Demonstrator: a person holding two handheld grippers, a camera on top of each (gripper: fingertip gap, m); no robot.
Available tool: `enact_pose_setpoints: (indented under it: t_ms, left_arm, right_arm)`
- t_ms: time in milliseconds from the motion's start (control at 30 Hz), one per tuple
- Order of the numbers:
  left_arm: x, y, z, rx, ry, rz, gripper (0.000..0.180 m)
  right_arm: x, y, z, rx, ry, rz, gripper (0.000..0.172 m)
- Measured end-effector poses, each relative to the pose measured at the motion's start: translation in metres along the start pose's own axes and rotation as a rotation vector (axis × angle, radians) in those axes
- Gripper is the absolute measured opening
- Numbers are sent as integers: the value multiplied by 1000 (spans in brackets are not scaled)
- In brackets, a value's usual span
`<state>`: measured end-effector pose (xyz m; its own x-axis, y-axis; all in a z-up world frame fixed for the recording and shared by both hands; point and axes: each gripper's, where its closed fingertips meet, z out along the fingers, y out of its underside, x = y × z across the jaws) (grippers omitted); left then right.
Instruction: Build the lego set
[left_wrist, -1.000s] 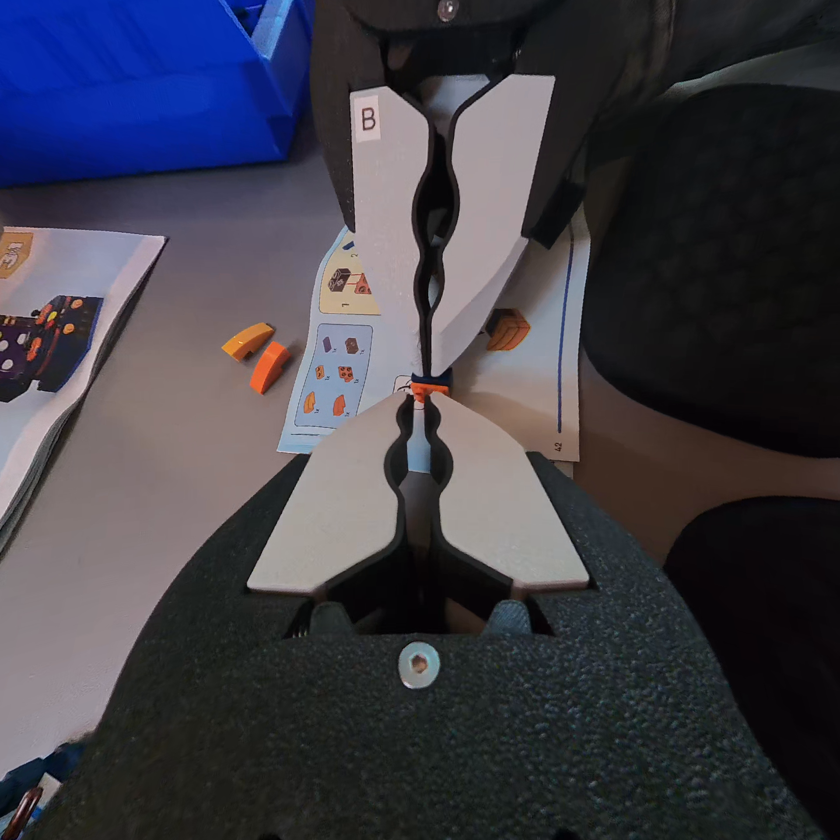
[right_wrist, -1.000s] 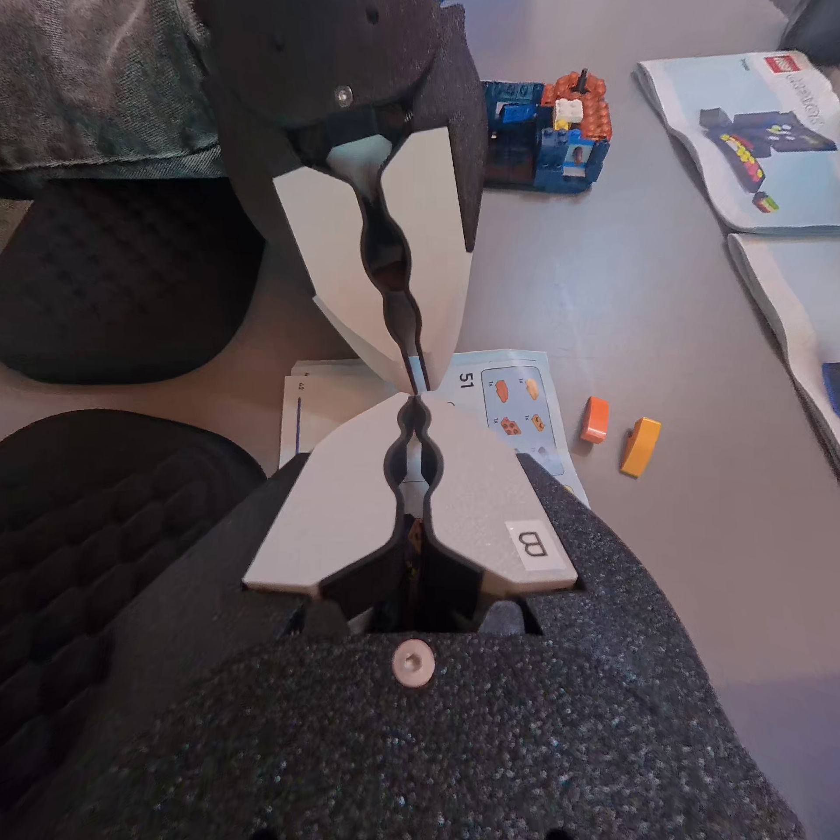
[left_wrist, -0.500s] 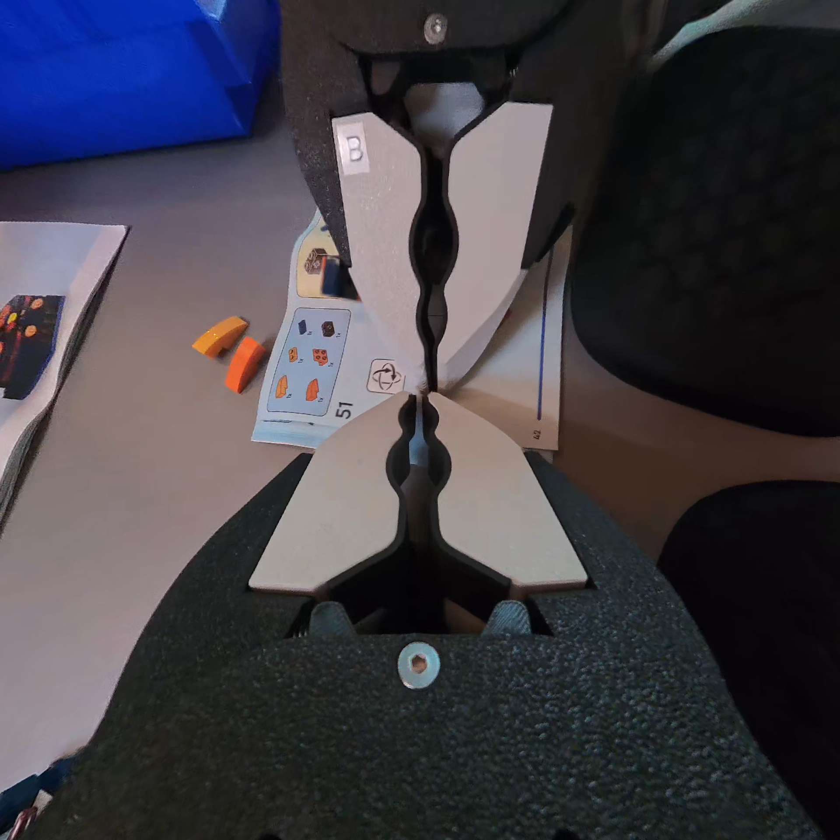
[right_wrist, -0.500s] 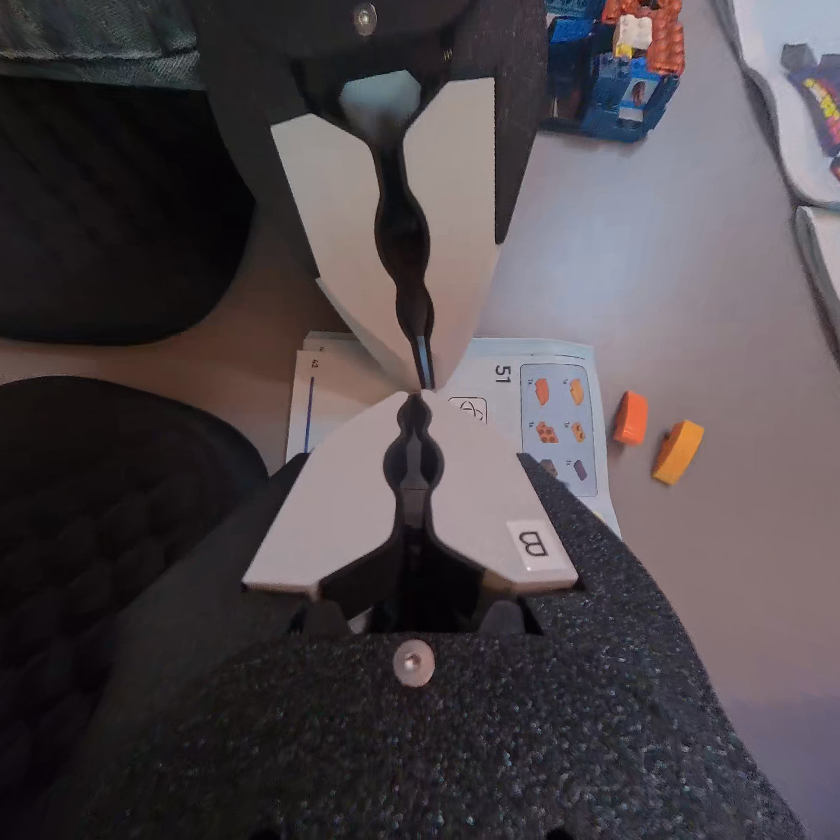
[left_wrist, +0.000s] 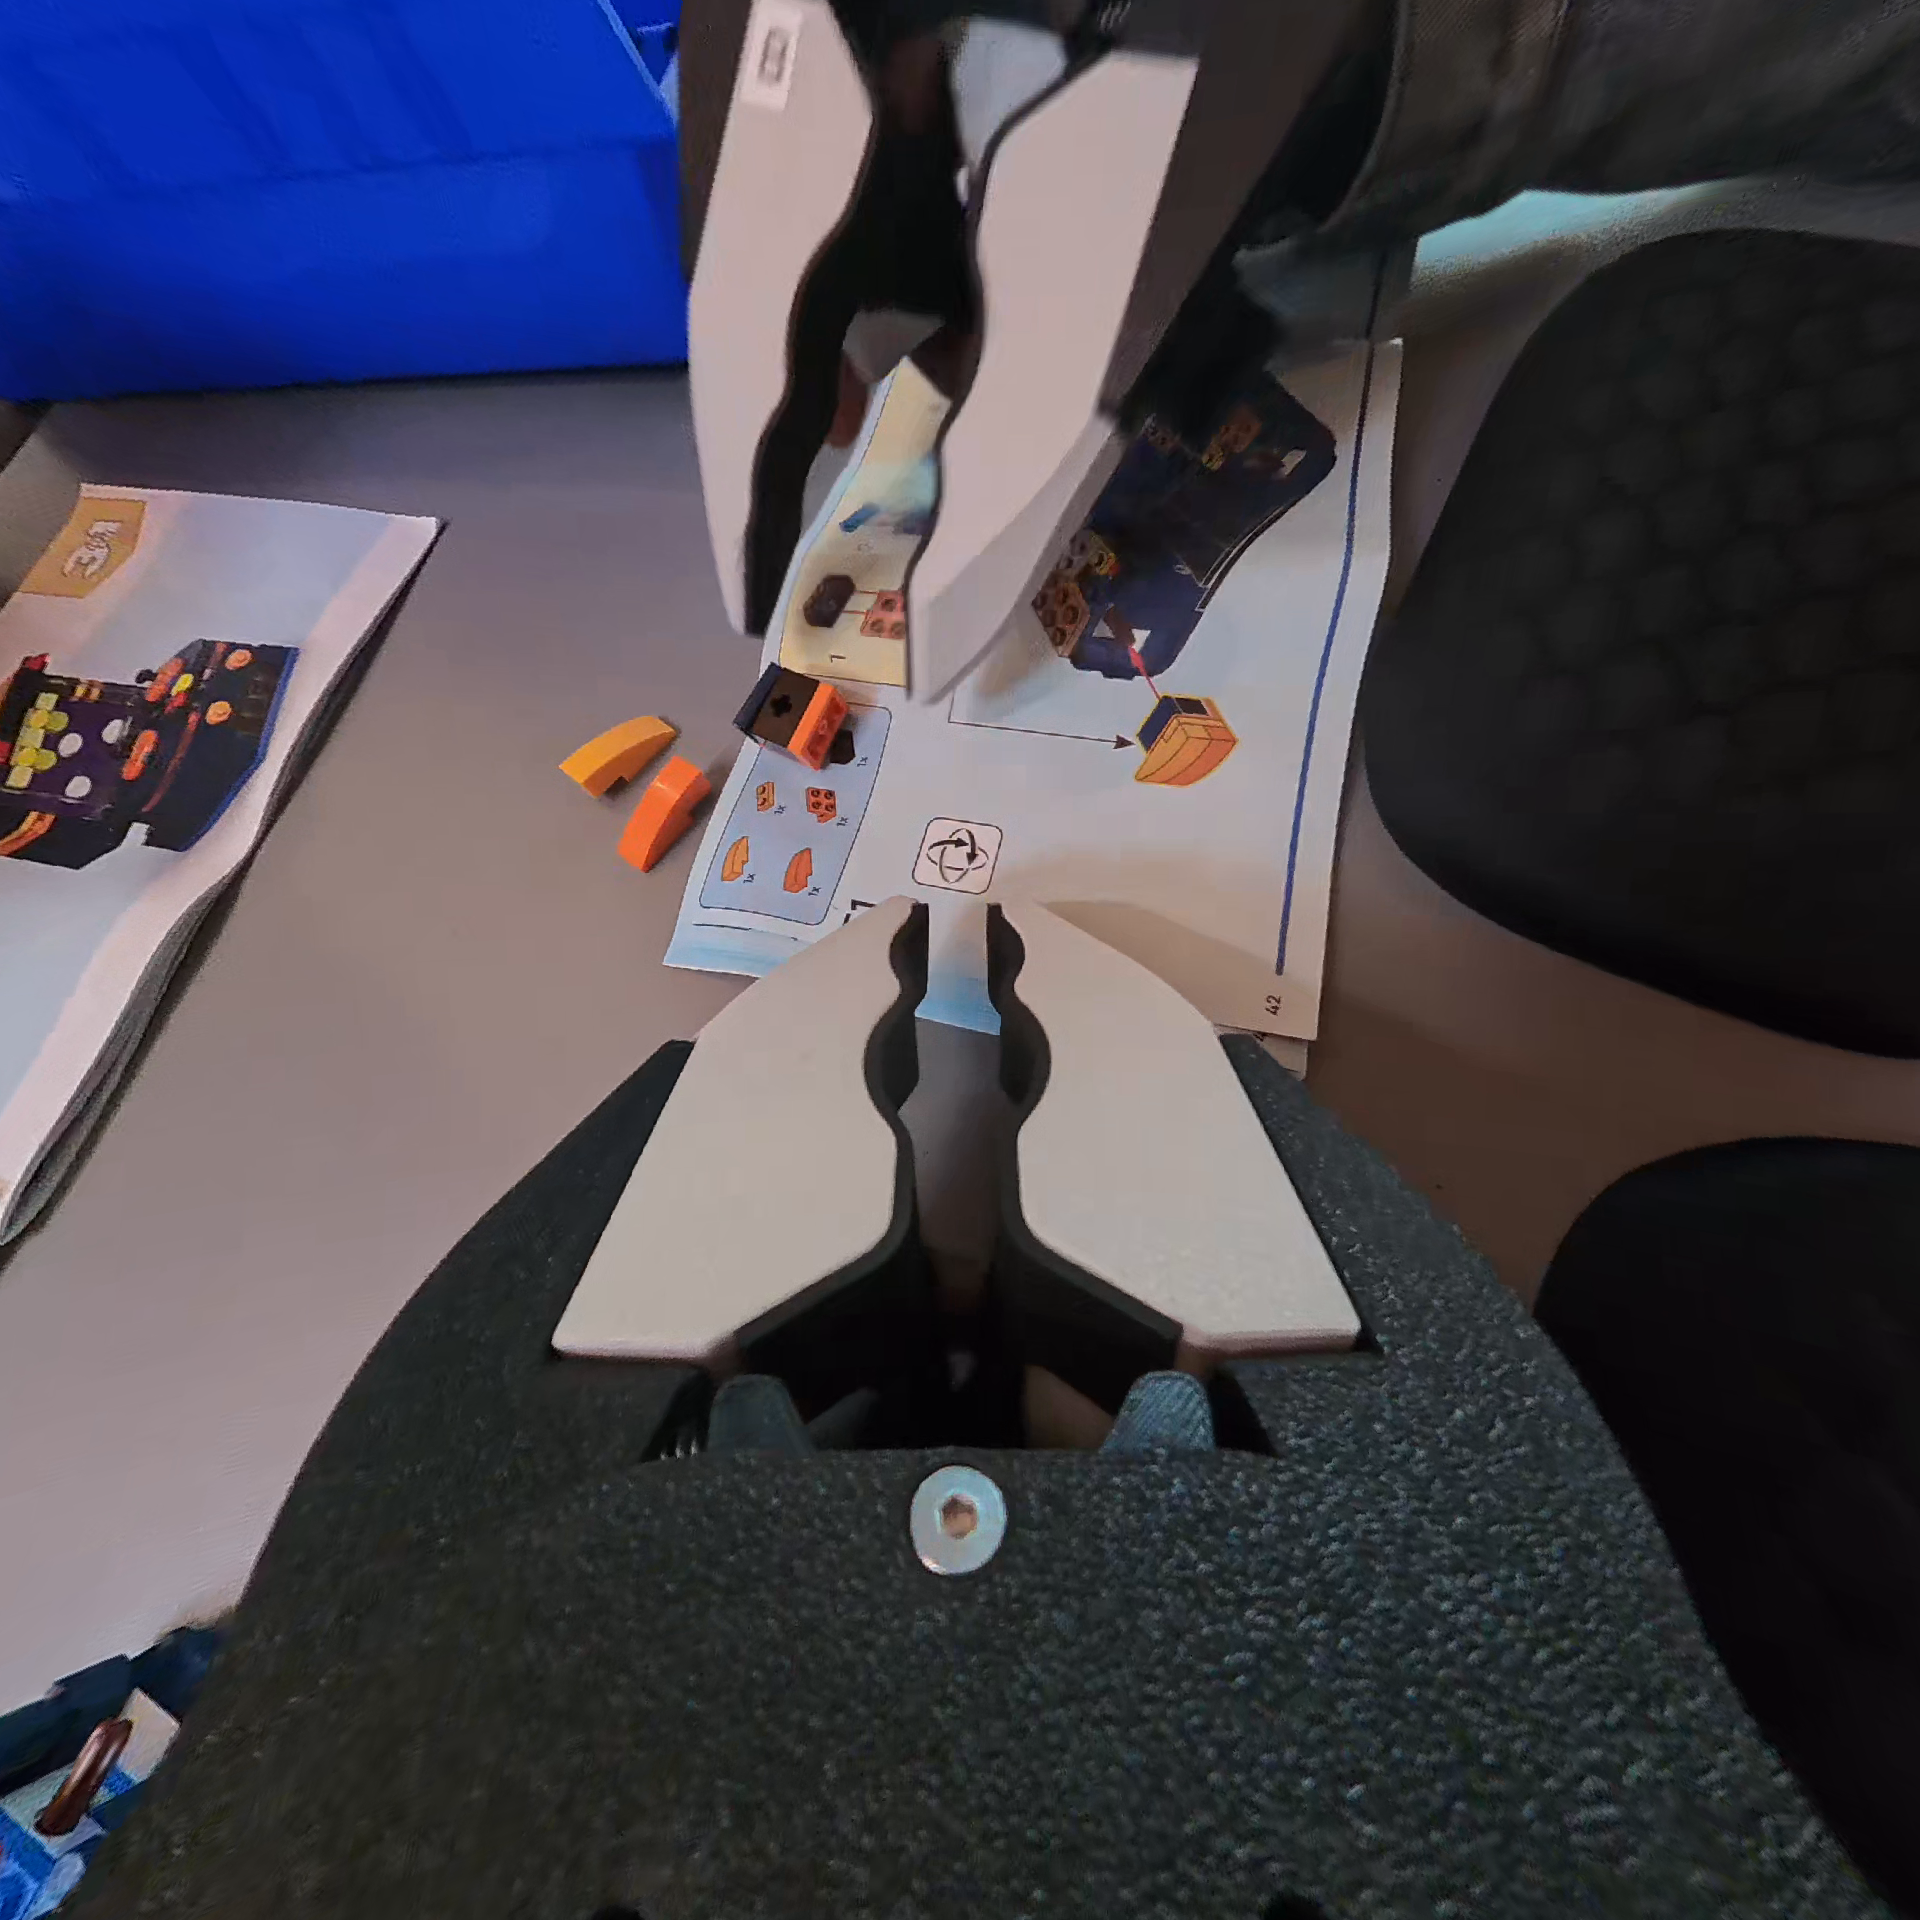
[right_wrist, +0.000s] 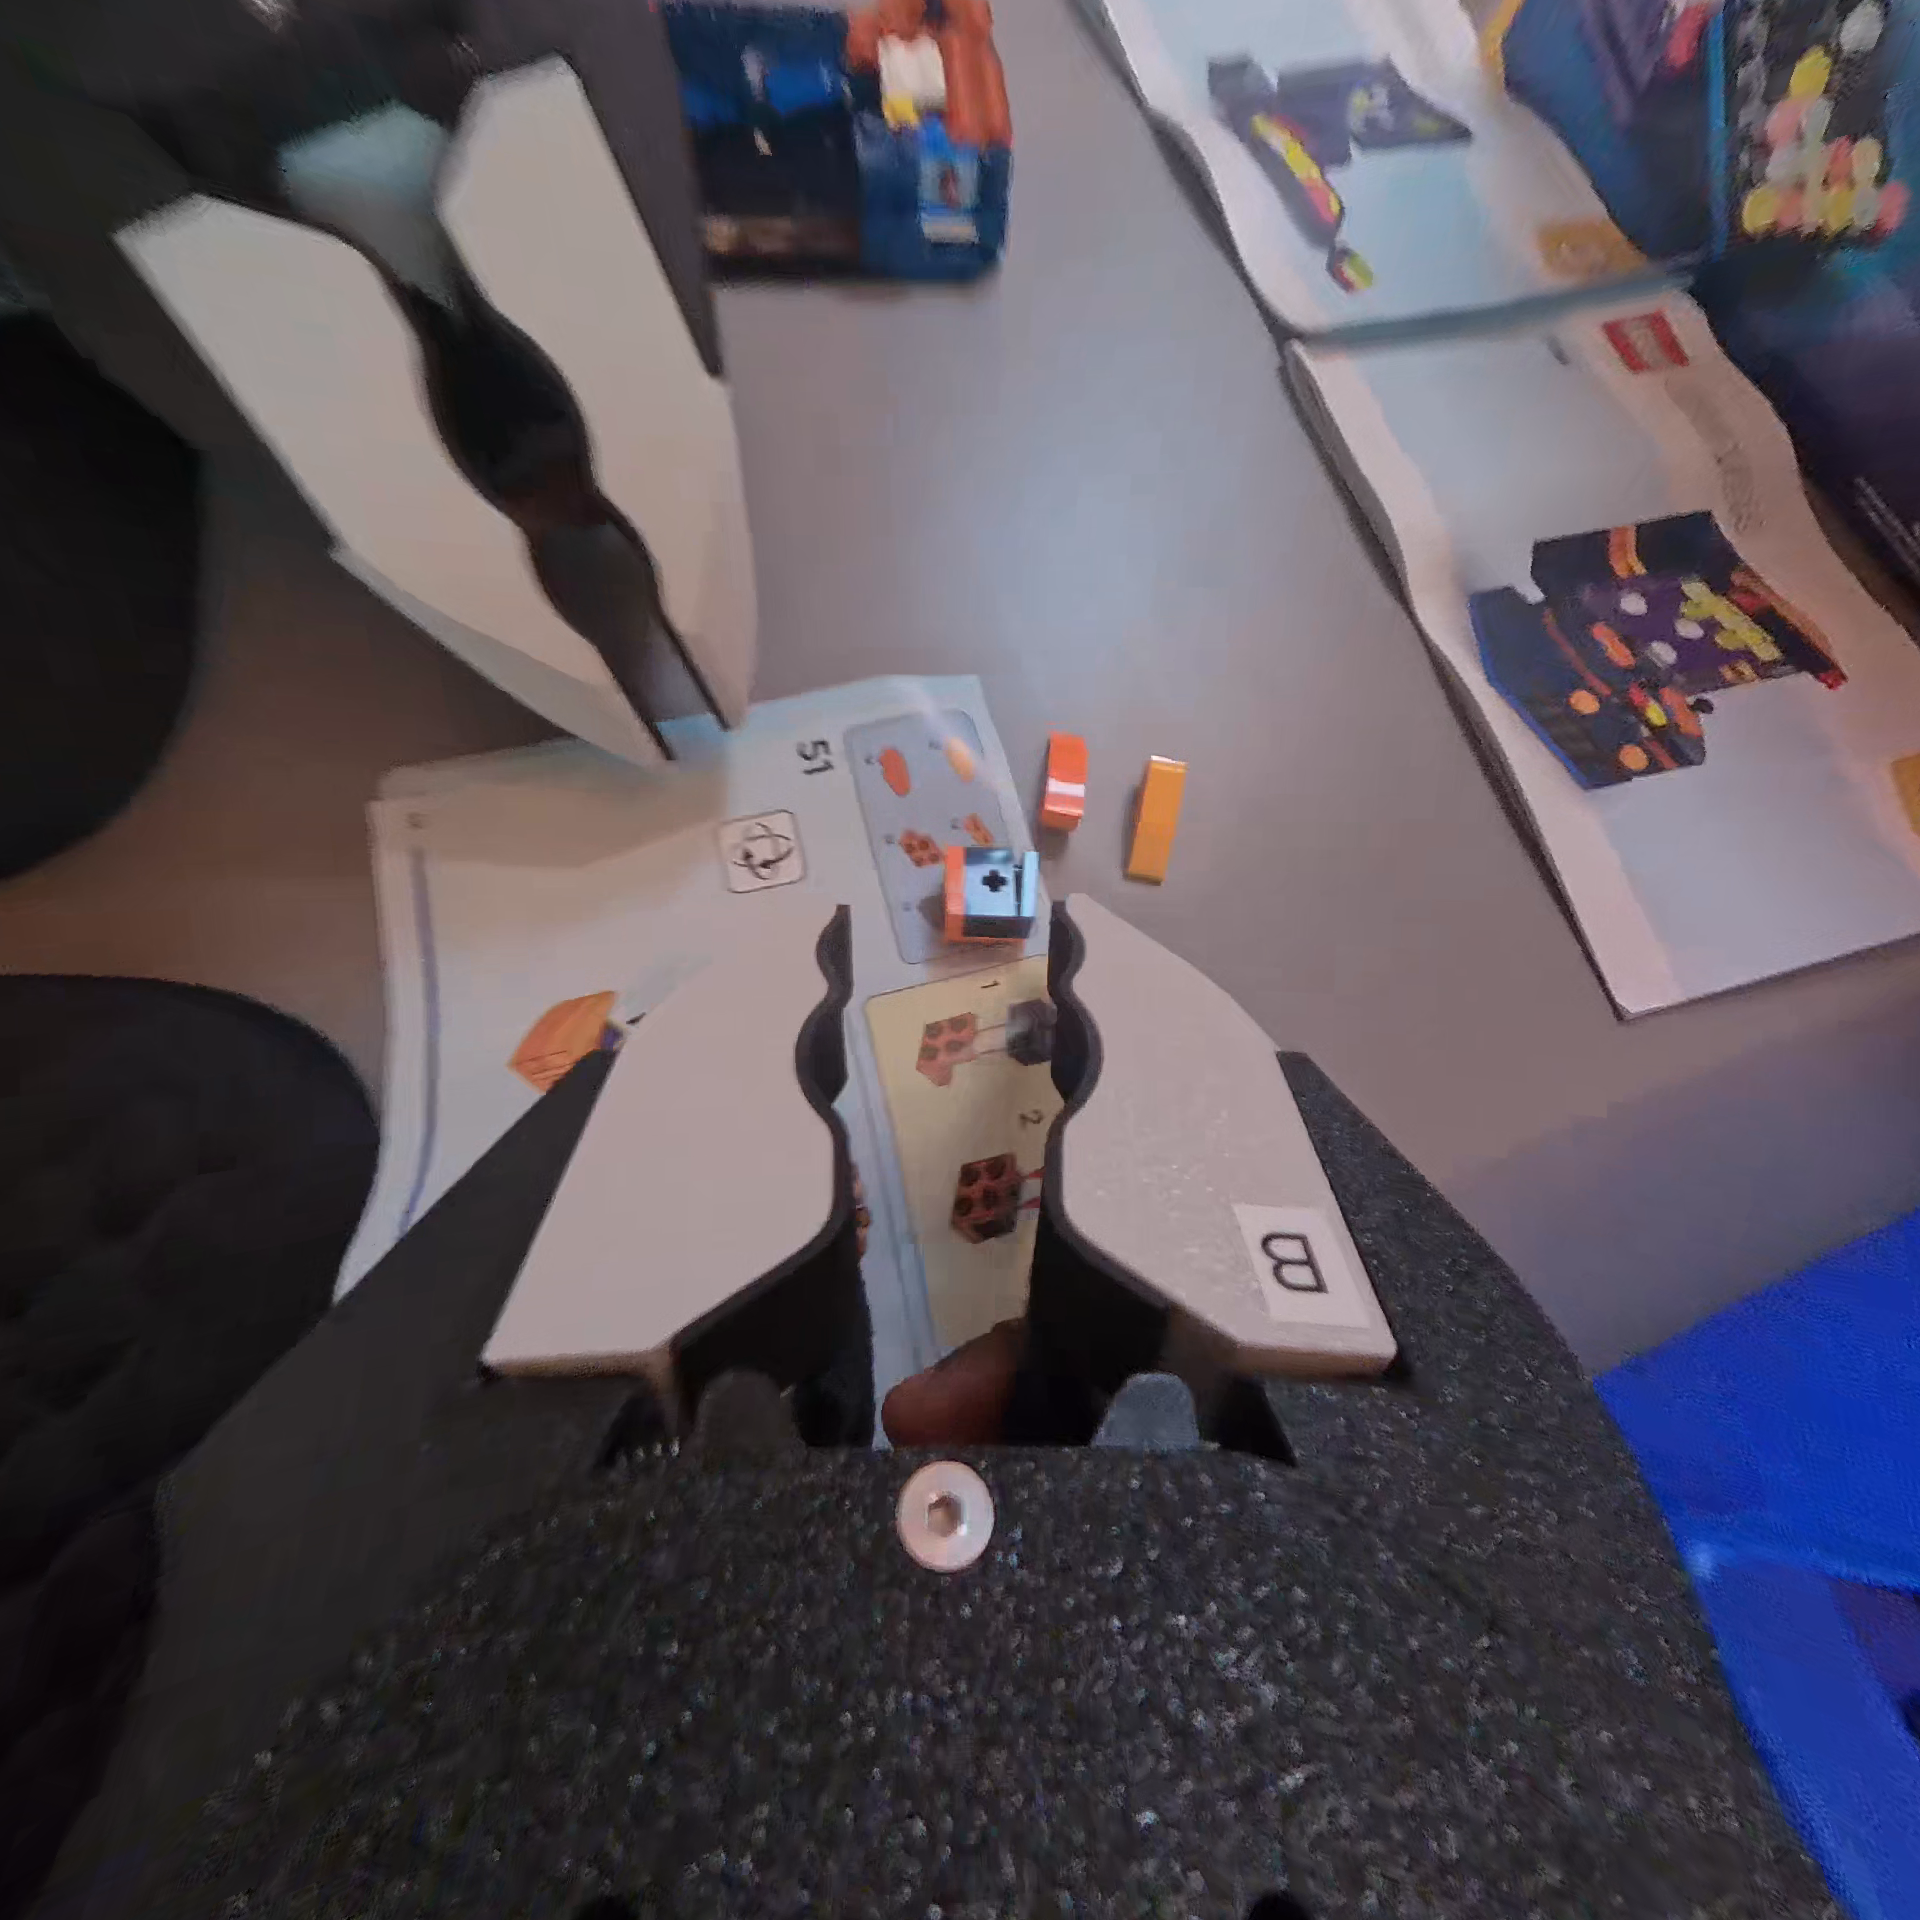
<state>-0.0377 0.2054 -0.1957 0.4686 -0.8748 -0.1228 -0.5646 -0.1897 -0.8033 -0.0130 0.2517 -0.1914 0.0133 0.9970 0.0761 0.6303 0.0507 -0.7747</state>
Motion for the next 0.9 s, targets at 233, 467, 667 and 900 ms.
enact_pose_setpoints:
  t_ms: [233, 467, 667, 900]
  left_arm:
    - [0, -5, -2, 20, -23, 39, 14]
    - [-9, -55, -33, 274, -179, 225, 36]
    - [14, -73, -41, 356, -118, 320, 25]
    - [20, -81, -47, 400, -120, 377, 22]
  right_arm:
    - [7, -1, 18, -12, 8, -55, 17]
    - [-41, -59, -22, 307, -73, -381, 18]
    - [-59, -75, -40, 421, -110, -407, 17]
    - [-65, -81, -47, 496, -122, -417, 18]
